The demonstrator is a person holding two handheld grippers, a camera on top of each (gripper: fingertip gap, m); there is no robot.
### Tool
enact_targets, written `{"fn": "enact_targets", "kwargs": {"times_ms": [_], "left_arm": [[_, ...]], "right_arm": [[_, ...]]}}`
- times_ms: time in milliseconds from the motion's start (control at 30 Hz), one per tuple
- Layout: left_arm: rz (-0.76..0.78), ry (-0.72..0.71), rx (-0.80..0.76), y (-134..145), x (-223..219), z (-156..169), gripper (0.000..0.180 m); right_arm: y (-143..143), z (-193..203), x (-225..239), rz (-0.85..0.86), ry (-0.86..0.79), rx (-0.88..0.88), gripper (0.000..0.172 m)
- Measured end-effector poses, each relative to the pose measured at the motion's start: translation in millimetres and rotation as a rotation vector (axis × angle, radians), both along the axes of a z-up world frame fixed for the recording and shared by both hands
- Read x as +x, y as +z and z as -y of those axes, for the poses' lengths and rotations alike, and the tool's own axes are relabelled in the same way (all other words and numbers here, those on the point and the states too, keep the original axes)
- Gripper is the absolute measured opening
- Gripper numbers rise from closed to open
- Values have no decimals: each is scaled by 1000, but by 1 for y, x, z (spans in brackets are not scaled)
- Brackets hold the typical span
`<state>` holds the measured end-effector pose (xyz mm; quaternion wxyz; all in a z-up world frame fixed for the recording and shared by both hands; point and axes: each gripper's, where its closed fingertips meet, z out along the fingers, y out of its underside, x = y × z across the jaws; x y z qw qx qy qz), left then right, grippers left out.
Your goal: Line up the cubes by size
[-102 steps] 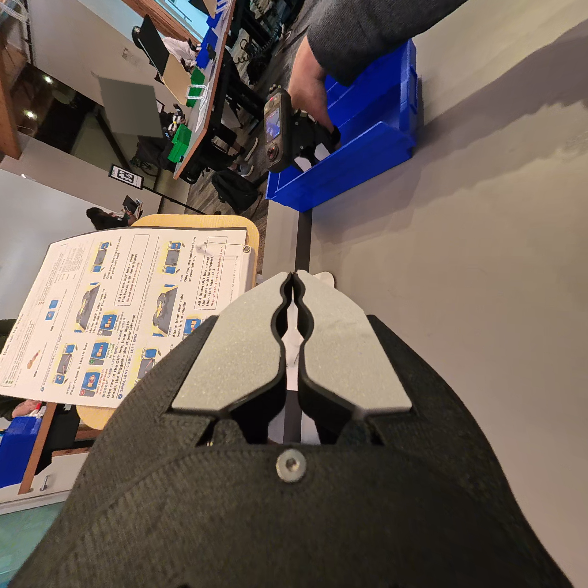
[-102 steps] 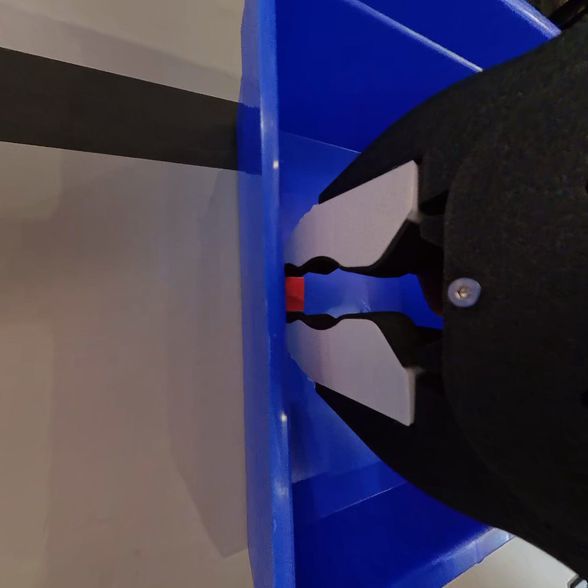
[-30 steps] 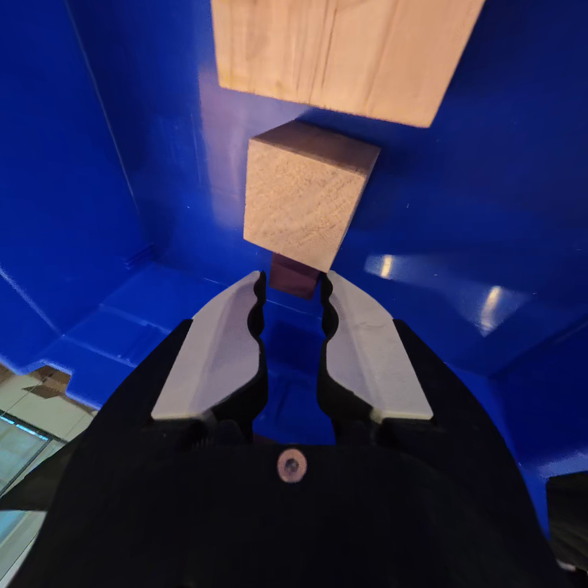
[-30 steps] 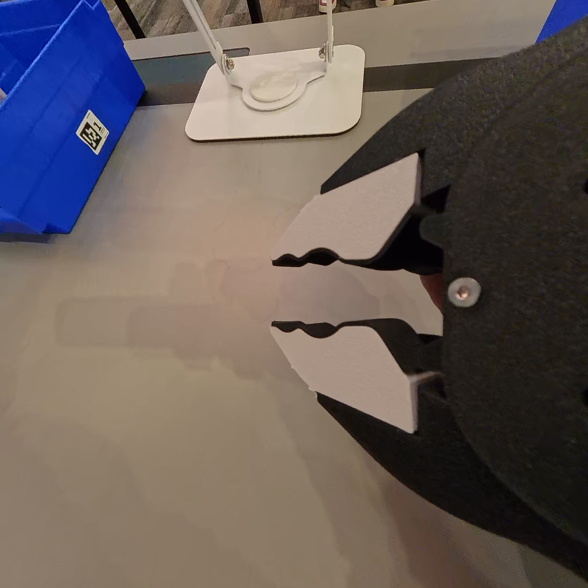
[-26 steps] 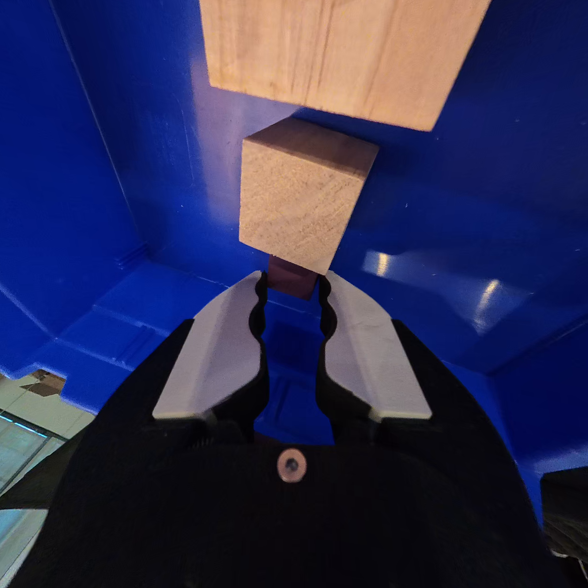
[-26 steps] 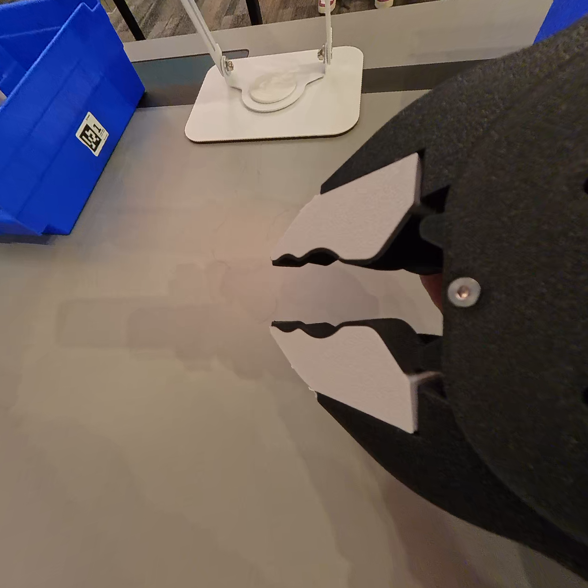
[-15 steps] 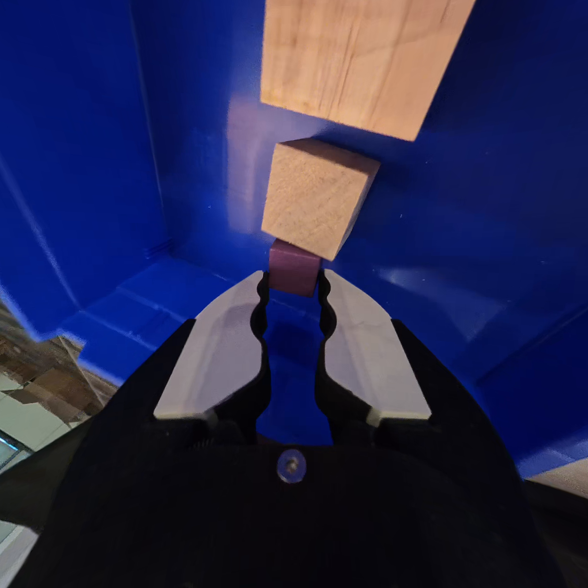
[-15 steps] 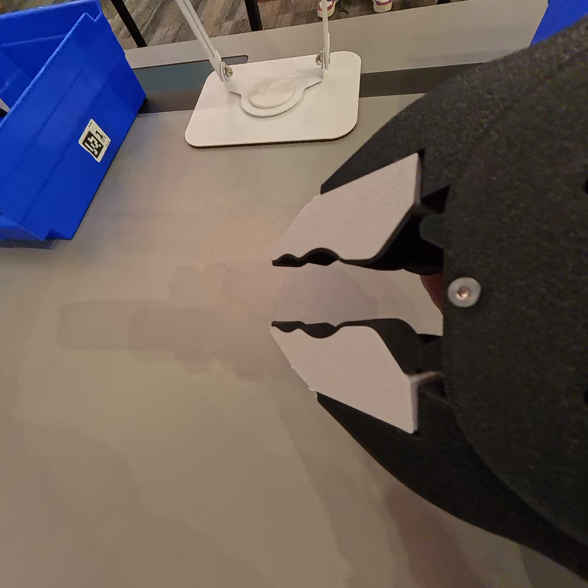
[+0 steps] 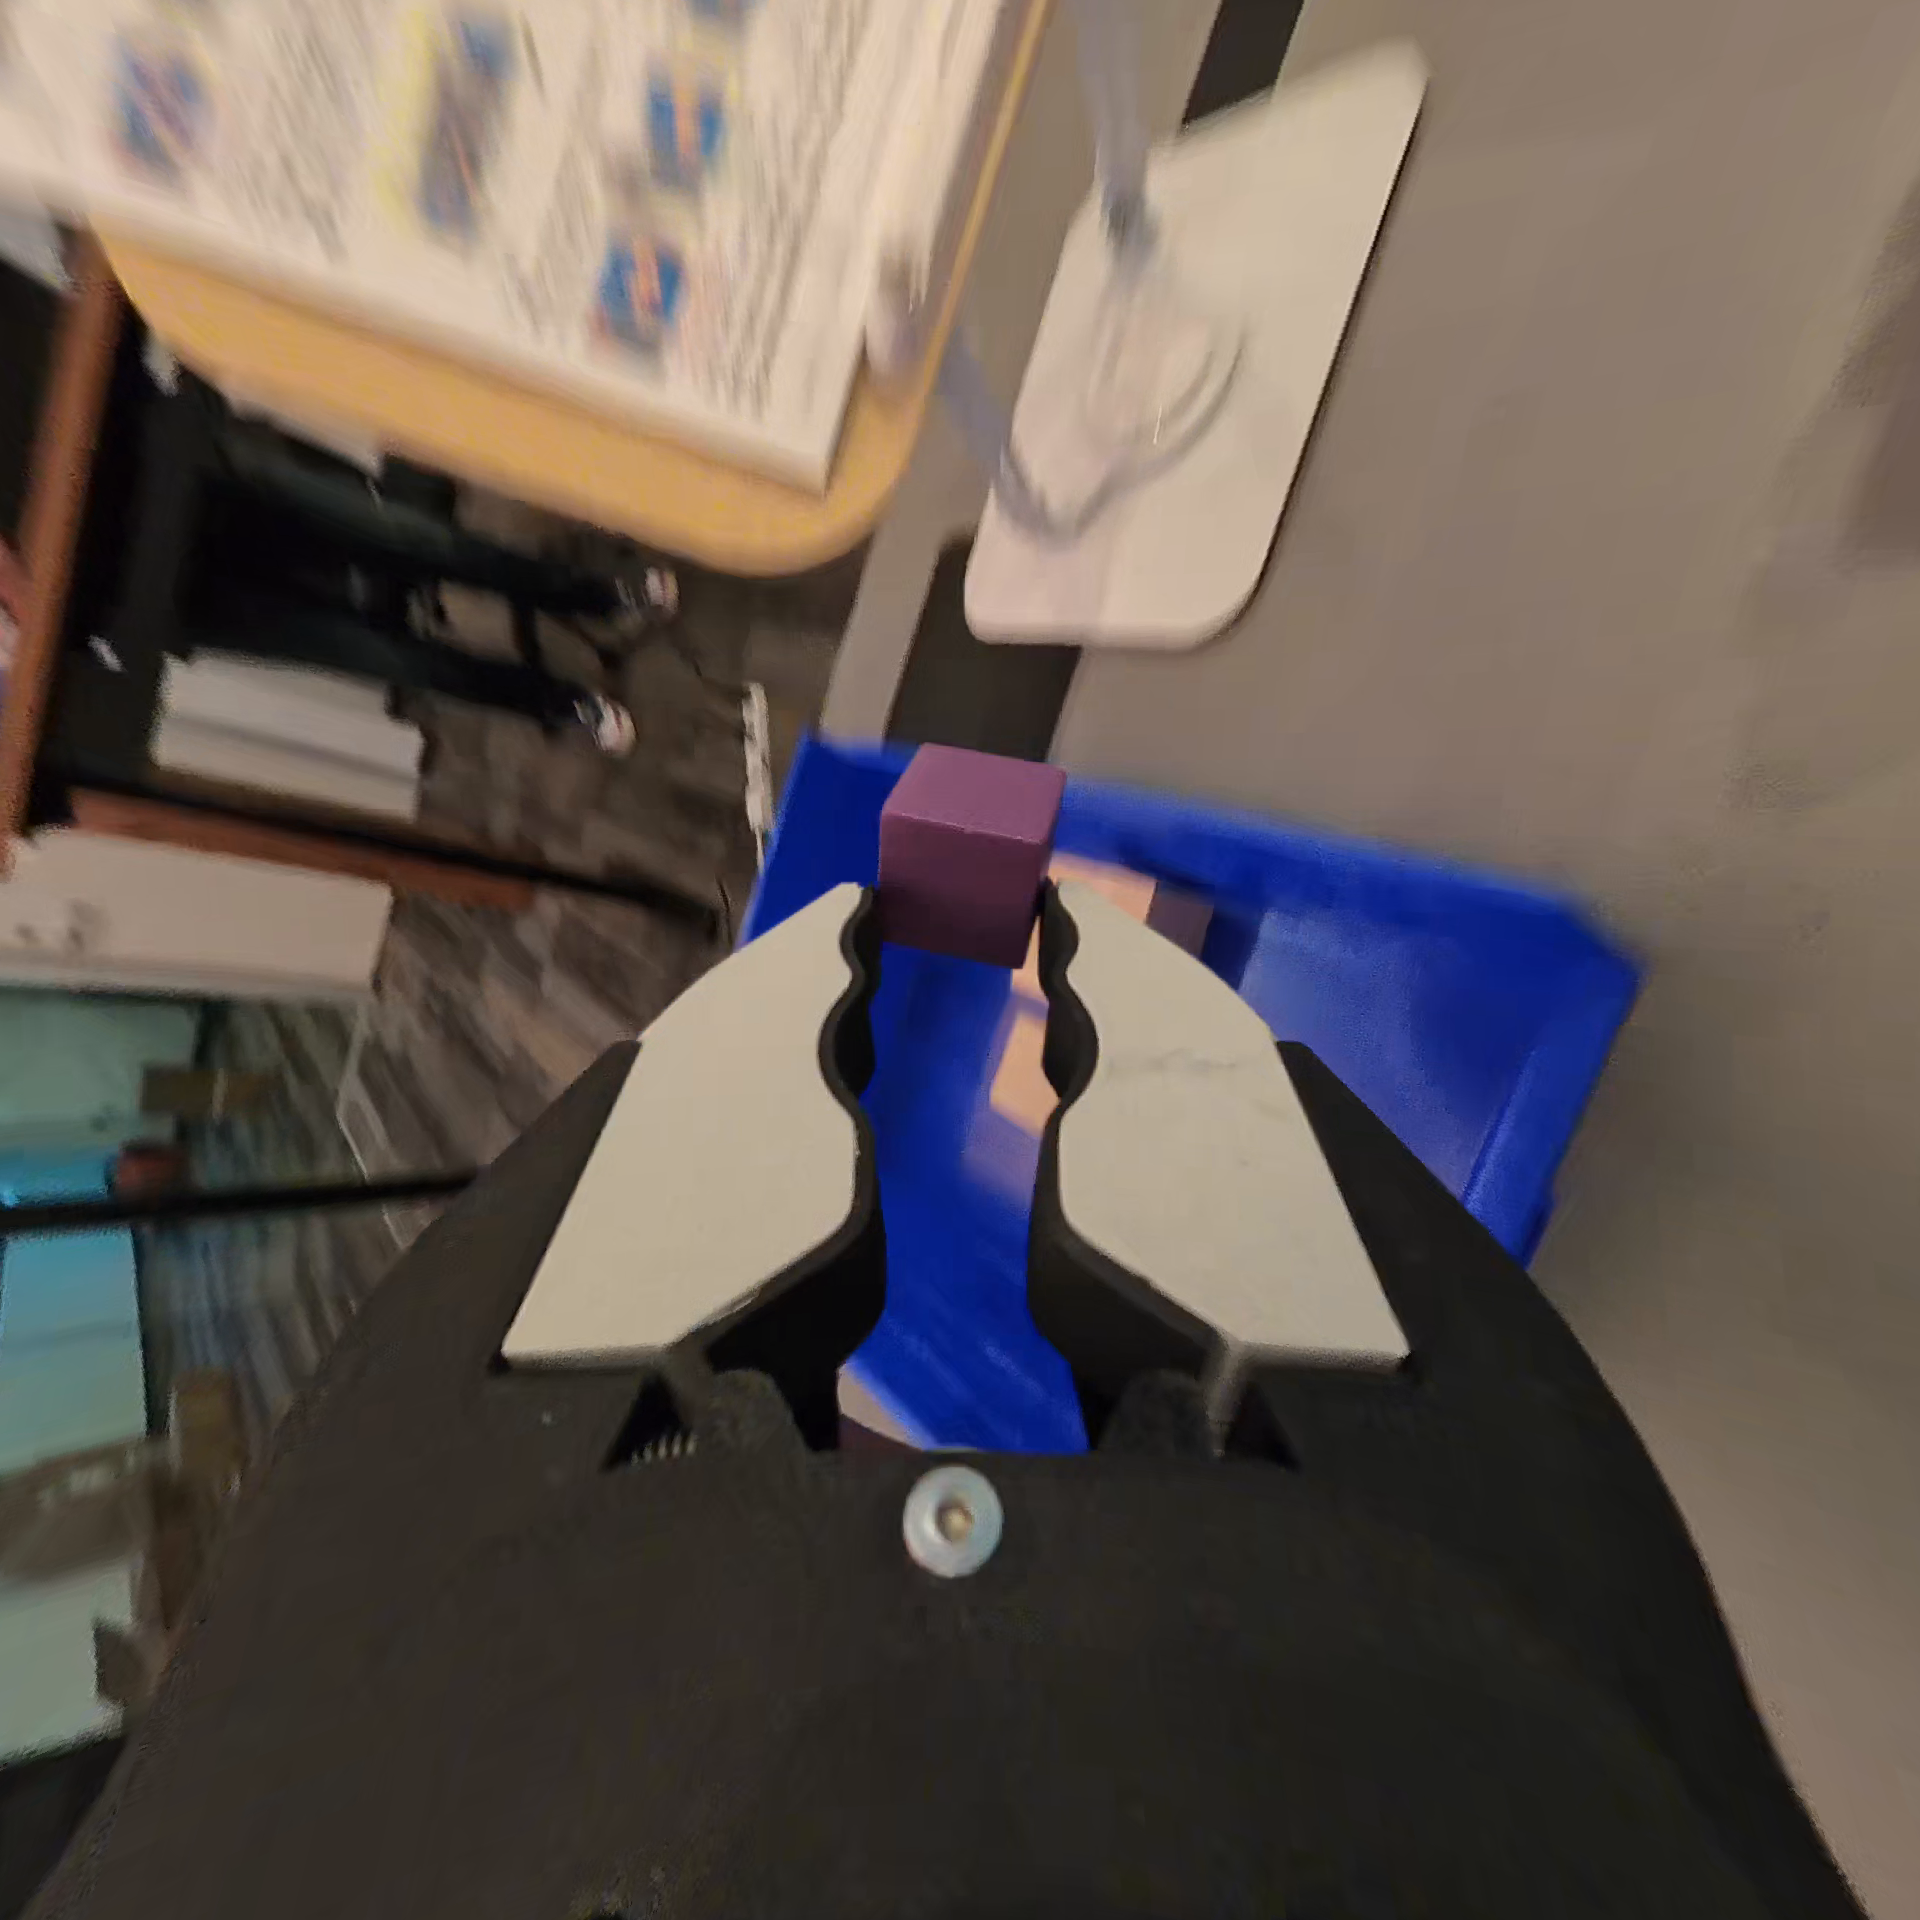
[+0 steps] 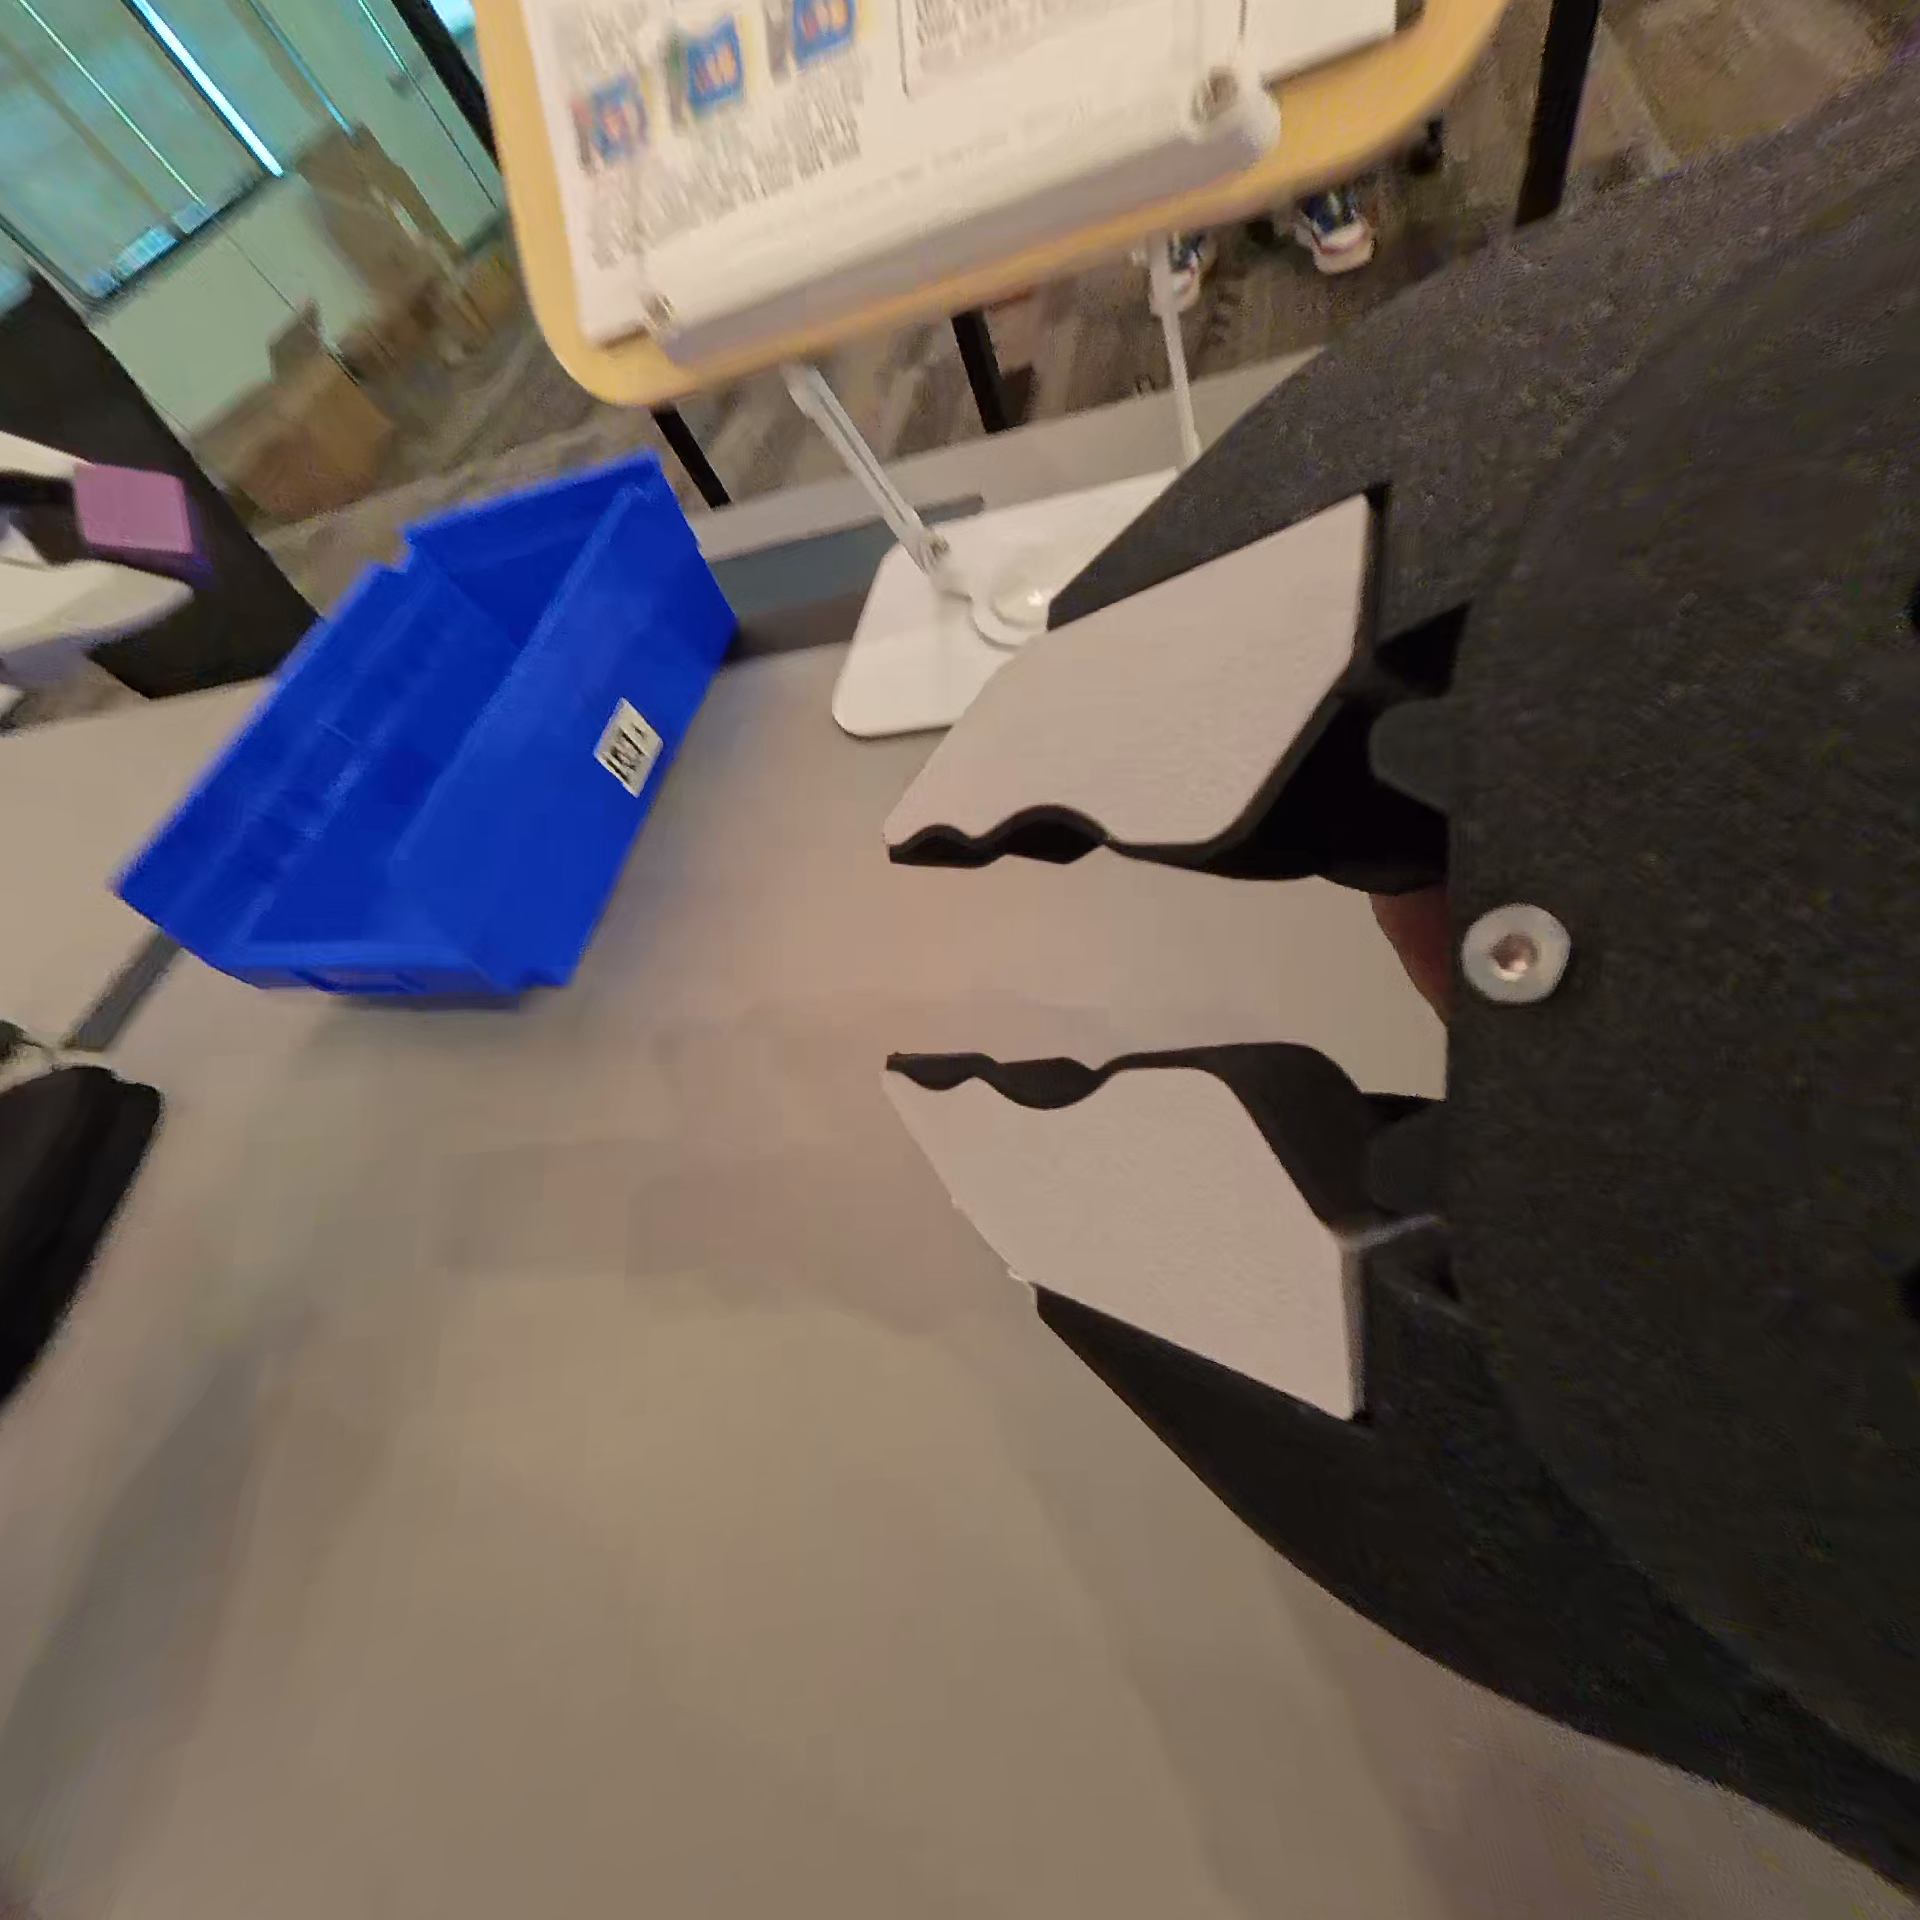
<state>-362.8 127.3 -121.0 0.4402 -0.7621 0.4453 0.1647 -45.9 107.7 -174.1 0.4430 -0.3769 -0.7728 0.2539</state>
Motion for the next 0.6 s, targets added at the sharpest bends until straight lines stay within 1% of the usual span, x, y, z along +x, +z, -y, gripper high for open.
{"fn": "enact_targets", "kwargs": {"times_ms": [67, 167, 300, 433, 600], "left_arm": [[46, -119, 99, 28, 48, 3, 29], [83, -276, 220, 61, 116, 10, 28], [146, -466, 332, 88, 194, 25, 28], [189, -606, 387, 99, 248, 36, 28], [199, -699, 397, 96, 283, 43, 28]], "right_arm": [[22, 2, -5, -70, 11, 17, 35], [61, 4, -14, -200, 21, 54, 37], [106, 9, -19, -354, 43, 89, 38], [135, 18, -15, -466, 74, 144, 38], [149, 30, -6, -524, 113, 160, 37]]}}
